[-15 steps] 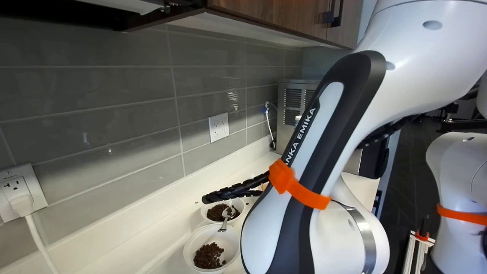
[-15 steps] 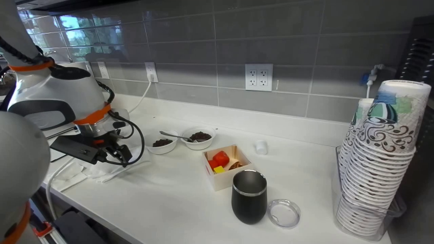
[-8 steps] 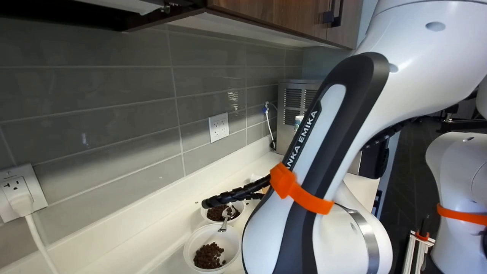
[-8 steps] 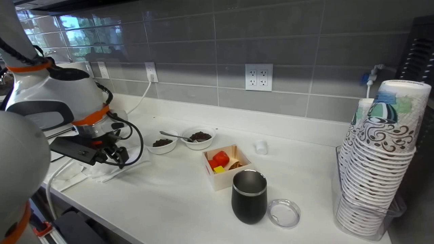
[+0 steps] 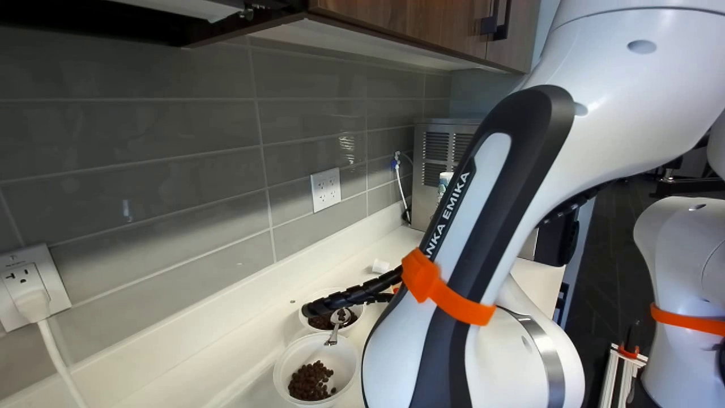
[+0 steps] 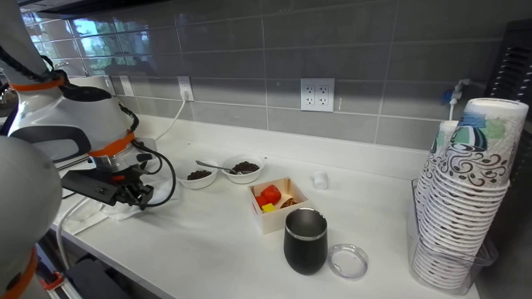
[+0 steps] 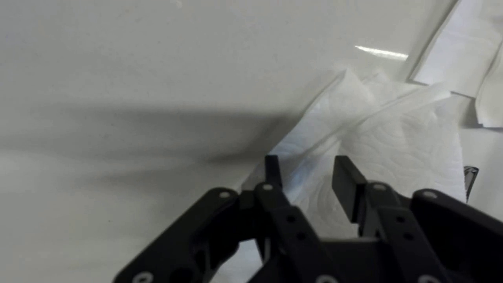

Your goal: Unfold the paper towel

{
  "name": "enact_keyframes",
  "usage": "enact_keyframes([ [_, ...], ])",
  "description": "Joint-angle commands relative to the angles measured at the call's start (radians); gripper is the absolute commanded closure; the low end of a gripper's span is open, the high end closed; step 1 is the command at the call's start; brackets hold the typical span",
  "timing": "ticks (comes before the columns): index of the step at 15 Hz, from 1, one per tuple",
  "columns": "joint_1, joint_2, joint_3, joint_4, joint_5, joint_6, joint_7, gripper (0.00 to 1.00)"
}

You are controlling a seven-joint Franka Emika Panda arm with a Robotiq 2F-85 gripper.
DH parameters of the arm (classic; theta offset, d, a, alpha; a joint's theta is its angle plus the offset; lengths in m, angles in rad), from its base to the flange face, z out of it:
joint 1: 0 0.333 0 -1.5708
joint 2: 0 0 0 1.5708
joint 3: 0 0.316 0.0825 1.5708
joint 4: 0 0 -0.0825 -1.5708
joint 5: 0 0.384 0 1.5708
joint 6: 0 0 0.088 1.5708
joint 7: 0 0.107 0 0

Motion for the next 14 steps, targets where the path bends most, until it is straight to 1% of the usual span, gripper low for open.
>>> enact_keyframes([
  [1, 0.002, 0.013, -0.008, -0.001, 0.0, -0.01, -0.013, 0.57],
  [4, 0.003, 0.025, -0.009, -0.002, -0.001, -0.005, -0.009, 0.54],
  [6, 0.003, 0.03, -0.011, -0.002, -0.003, -0.003, -0.007, 0.55],
  [7, 0.003, 0.032, -0.013, -0.003, -0.003, -0.002, -0.007, 0.71],
  [8, 0.004, 0.032, -0.014, -0.003, -0.003, 0.001, -0.006, 0.8],
  [9, 0.004, 0.032, -0.016, -0.003, -0.003, 0.003, -0.006, 0.82],
  [10, 0.005, 0.031, -0.017, -0.003, -0.003, 0.006, -0.007, 0.91],
  [11, 0.005, 0.03, -0.017, -0.003, -0.001, 0.009, -0.007, 0.93],
  [13, 0.006, 0.027, -0.019, -0.003, 0.001, 0.015, -0.008, 0.93],
  [14, 0.006, 0.026, -0.02, -0.003, 0.002, 0.018, -0.01, 0.9],
])
